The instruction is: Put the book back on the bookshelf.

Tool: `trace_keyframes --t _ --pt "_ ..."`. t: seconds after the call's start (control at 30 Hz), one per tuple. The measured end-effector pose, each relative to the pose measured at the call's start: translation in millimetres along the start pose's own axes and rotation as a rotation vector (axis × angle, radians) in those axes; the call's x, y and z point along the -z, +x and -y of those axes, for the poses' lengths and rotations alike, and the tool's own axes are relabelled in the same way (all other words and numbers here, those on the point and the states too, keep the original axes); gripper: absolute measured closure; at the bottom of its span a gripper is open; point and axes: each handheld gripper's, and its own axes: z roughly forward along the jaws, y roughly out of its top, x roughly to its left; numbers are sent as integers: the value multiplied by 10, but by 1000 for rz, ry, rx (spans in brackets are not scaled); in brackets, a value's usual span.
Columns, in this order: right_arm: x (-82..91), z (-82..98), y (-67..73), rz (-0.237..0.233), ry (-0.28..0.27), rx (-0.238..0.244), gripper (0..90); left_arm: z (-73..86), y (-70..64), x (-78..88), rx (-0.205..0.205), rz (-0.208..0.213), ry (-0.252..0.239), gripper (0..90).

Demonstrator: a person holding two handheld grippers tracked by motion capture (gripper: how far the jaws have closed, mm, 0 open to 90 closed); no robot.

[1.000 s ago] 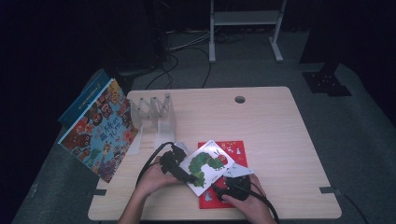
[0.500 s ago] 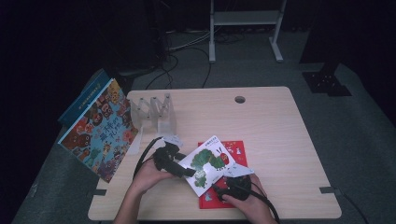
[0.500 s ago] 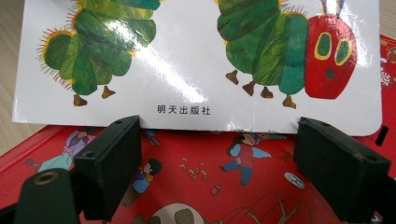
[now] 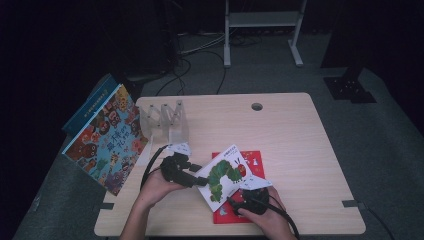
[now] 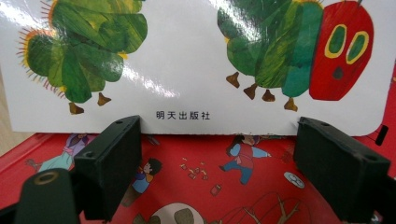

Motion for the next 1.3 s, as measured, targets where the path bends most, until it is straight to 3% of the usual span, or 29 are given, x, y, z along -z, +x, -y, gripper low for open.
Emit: trace_keyframes --t 0.17,0.33,0.8,0.97,1.1,1.23,1.3 --pt "1 0 3 -1 2 -3 144 -33 -61 -20 -21 38 1 409" --pt "1 1 4 -1 2 -4 144 -46 -90 -55 -33 23 24 412" --pt "-2 2 6 4 -3 -3 143 -58 -155 -228 -57 44 74 435" --pt "-4 3 4 6 -6 1 143 -54 -188 -352 -68 48 120 453" --pt "-4 4 2 6 -7 4 144 -49 -190 -359 -72 40 125 497" --pt "-4 5 1 6 -7 5 143 -51 -215 -363 -81 22 133 619" --pt "-3 5 3 5 -8 6 147 -63 -235 -363 -90 0 145 633"
